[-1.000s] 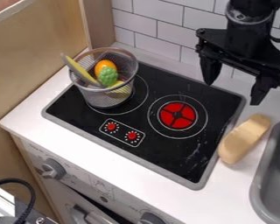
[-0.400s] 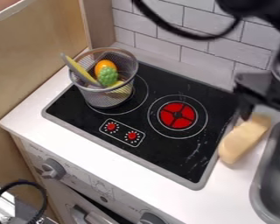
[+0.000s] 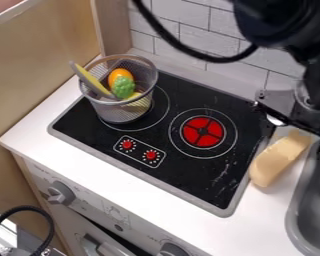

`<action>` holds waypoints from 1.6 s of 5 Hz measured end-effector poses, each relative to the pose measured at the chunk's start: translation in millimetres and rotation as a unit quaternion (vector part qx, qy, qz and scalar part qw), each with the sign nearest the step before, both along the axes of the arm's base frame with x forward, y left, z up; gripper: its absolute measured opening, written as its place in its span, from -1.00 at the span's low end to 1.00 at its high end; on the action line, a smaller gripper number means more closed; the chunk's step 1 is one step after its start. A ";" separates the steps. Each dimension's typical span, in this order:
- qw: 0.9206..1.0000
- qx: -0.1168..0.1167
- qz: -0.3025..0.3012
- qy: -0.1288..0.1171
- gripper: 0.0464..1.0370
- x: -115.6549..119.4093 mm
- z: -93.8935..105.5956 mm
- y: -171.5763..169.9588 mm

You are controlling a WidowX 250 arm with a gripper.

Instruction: Put the beige object on the right on the stove

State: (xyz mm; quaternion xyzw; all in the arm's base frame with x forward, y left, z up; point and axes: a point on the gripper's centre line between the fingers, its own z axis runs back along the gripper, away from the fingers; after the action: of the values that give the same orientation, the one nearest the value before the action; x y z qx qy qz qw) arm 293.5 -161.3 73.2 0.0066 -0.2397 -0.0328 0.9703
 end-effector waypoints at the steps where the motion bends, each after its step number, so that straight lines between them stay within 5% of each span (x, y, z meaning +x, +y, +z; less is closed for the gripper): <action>1: 0.999 0.028 -0.041 -0.020 0.92 -1.4 -10.1 11.1; 4: 0.995 0.052 -0.065 -0.054 0.92 -5.8 -18.6 28.5; 5: 0.996 0.046 -0.057 -0.054 0.92 -2.7 -25.0 28.6; 6: 0.999 0.004 -0.035 -0.029 0.92 4.0 -20.1 22.5; 8: 1.000 -0.004 -0.026 -0.017 0.92 4.4 -25.7 22.3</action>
State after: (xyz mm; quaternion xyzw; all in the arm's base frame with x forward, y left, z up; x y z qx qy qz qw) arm 298.0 -139.0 47.5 -0.0030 -0.2563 -0.0573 0.9649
